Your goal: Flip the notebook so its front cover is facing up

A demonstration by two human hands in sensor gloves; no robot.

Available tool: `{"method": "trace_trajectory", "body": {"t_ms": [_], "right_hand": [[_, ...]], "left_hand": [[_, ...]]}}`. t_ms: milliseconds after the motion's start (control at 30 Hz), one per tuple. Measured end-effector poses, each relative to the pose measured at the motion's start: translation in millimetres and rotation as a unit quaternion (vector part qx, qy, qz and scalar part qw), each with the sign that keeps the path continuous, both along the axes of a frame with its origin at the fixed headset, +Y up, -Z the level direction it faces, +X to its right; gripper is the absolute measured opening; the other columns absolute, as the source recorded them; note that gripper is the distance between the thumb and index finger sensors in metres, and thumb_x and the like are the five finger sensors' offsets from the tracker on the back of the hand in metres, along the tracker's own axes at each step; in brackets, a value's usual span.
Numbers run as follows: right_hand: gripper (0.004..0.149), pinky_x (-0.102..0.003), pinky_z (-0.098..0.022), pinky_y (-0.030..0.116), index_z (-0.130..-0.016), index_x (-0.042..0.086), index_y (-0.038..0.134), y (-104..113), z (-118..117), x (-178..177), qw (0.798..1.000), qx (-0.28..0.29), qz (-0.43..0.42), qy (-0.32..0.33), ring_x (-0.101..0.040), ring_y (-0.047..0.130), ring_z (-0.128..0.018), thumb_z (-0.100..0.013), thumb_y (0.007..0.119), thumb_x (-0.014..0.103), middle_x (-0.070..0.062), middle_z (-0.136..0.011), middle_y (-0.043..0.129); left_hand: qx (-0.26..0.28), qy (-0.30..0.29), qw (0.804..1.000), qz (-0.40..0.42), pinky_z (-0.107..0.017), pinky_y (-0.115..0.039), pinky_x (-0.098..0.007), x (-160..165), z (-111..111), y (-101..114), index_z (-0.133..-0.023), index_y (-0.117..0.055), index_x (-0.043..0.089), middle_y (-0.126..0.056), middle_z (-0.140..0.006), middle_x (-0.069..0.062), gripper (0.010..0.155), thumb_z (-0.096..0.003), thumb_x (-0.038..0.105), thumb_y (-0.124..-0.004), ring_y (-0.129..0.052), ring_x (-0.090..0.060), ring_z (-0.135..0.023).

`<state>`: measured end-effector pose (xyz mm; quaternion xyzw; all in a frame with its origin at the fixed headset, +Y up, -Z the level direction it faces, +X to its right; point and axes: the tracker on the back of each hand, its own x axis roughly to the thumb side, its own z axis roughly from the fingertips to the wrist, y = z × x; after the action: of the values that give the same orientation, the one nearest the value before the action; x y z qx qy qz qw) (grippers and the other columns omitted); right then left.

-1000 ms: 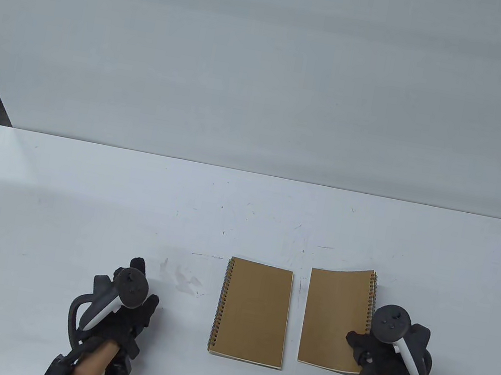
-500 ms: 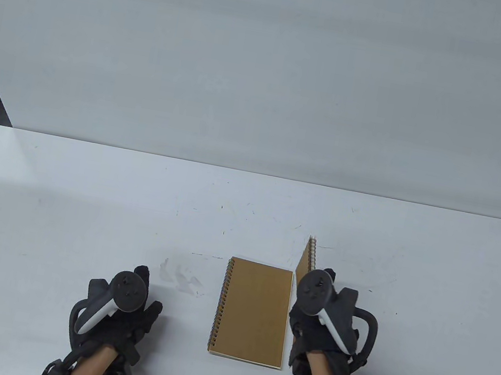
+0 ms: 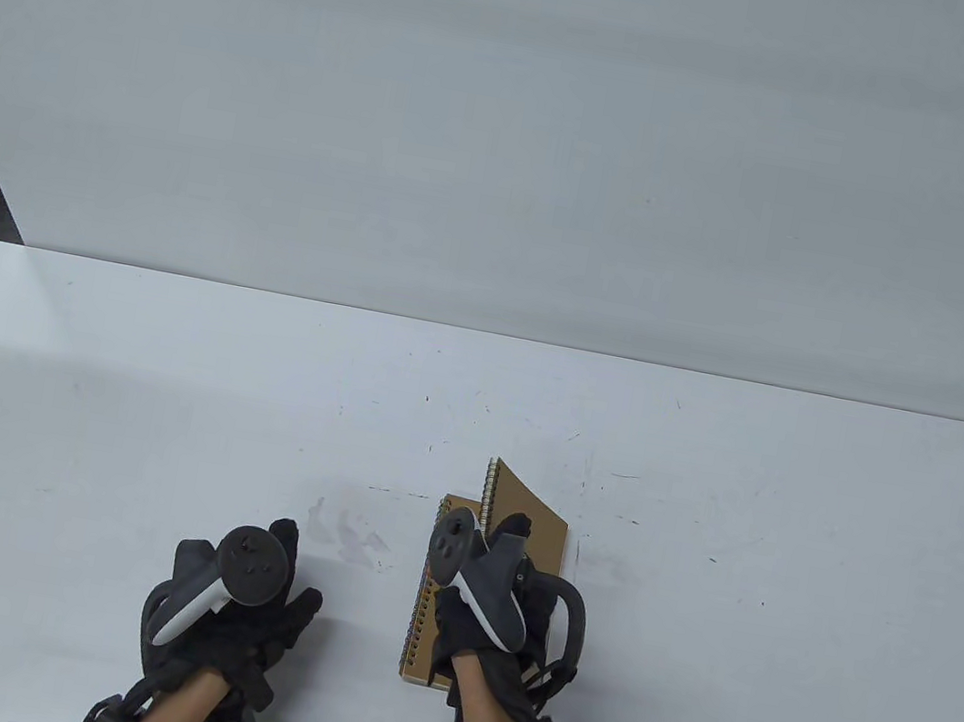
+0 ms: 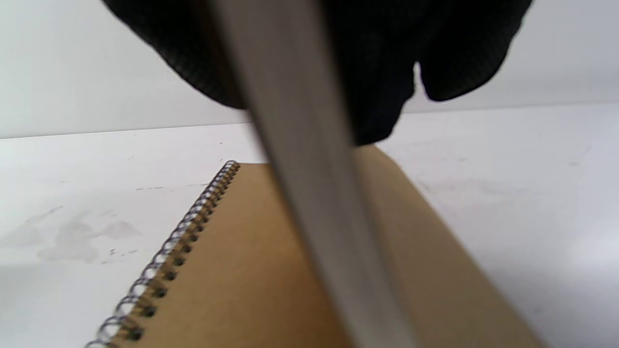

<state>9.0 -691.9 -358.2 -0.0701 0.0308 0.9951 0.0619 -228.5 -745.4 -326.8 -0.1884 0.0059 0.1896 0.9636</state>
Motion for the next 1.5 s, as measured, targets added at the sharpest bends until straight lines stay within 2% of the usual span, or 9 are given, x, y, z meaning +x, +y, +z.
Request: {"method": "trace_trajectory", "body": {"t_ms": [167,367,400,433,633,800,967,1133,1500], "right_hand": [[0.072,-0.059,-0.055,0.072,-0.105,-0.007,0.048,-31,-8,-14,0.999,-0.029,-0.041,-0.009,-0.018,0.098,-0.042,-0.051,0.08,0.028,-0.005,-0.063,0.088],[0.075,-0.066,-0.059,0.063,-0.109,-0.001,0.041,-52,-9,-24,0.995,-0.064,-0.071,0.01,-0.028,0.089,-0.048,-0.052,0.078,0.032,-0.012,-0.068,0.083],[0.077,-0.067,-0.06,0.061,-0.11,-0.001,0.038,-54,-10,-26,0.994,-0.08,-0.07,0.027,-0.03,0.088,-0.052,-0.054,0.075,0.037,-0.014,-0.071,0.082],[0.069,-0.066,-0.06,0.06,-0.11,0.001,0.039,-54,-9,-26,0.992,-0.093,-0.08,0.025,-0.03,0.087,-0.057,-0.057,0.069,0.034,-0.012,-0.074,0.082],[0.066,-0.067,-0.061,0.058,-0.109,0.001,0.042,-34,-3,-11,0.991,-0.065,-0.1,0.056,-0.035,0.088,-0.065,-0.057,0.069,0.032,-0.016,-0.08,0.082],[0.067,-0.071,-0.061,0.054,-0.11,0.003,0.046,-8,10,23,0.992,-0.012,-0.069,0.101,-0.046,0.083,-0.078,-0.058,0.066,0.041,-0.024,-0.092,0.078],[0.065,-0.072,-0.062,0.053,-0.109,0.006,0.053,5,24,77,0.99,0.033,-0.058,0.124,-0.053,0.077,-0.084,-0.059,0.064,0.046,-0.029,-0.1,0.073],[0.067,-0.073,-0.062,0.052,-0.109,0.006,0.053,6,34,130,0.989,0.053,-0.061,0.122,-0.057,0.073,-0.088,-0.058,0.063,0.048,-0.031,-0.105,0.07],[0.068,-0.077,-0.062,0.047,-0.111,0.01,0.05,-12,45,227,0.985,0.068,-0.108,0.116,-0.062,0.064,-0.094,-0.058,0.062,0.052,-0.029,-0.114,0.061]], "left_hand": [[-0.006,0.001,1.0,0.006,-0.064,-0.071,-0.056,-1,0,-1,-0.113,-0.002,0.018,-0.025,-0.116,-0.03,0.084,-0.0608,0.05,-0.06,-0.055,-0.056,-0.1],[-0.01,-0.001,1.0,0.0,-0.064,-0.071,-0.056,-1,-1,-3,-0.113,-0.002,0.018,-0.025,-0.116,-0.03,0.084,-0.0608,0.049,-0.06,-0.055,-0.055,-0.099],[-0.009,-0.001,1.0,-0.001,-0.063,-0.071,-0.055,-1,-1,-3,-0.113,-0.002,0.018,-0.025,-0.116,-0.03,0.084,-0.0608,0.049,-0.06,-0.056,-0.055,-0.099],[-0.01,-0.001,1.0,-0.001,-0.063,-0.071,-0.055,-1,-2,-3,-0.113,-0.002,0.018,-0.025,-0.116,-0.03,0.084,-0.0608,0.049,-0.06,-0.056,-0.055,-0.099],[0.03,-0.026,0.999,0.004,-0.064,-0.069,-0.058,2,-1,5,-0.114,-0.004,0.02,-0.025,-0.117,-0.028,0.084,-0.0603,0.05,-0.061,-0.053,-0.055,-0.101],[0.099,-0.071,0.992,-0.018,-0.068,-0.059,-0.067,11,7,19,-0.115,-0.005,0.025,-0.026,-0.121,-0.022,0.085,-0.0584,0.057,-0.06,-0.046,-0.054,-0.107],[0.08,-0.093,0.992,-0.025,-0.065,-0.029,-0.082,16,9,13,-0.114,0.001,0.027,-0.016,-0.124,-0.021,0.088,-0.0543,0.07,-0.048,-0.022,-0.059,-0.111],[0.06,-0.099,0.993,-0.032,-0.064,-0.021,-0.083,16,7,6,-0.113,0.004,0.027,-0.009,-0.123,-0.021,0.089,-0.0536,0.07,-0.046,-0.01,-0.059,-0.11],[0.048,-0.084,0.994,-0.042,-0.064,-0.017,-0.082,12,3,-1,-0.11,0.01,0.024,-0.007,-0.123,-0.02,0.091,-0.054,0.069,-0.047,-0.005,-0.057,-0.11]]}}
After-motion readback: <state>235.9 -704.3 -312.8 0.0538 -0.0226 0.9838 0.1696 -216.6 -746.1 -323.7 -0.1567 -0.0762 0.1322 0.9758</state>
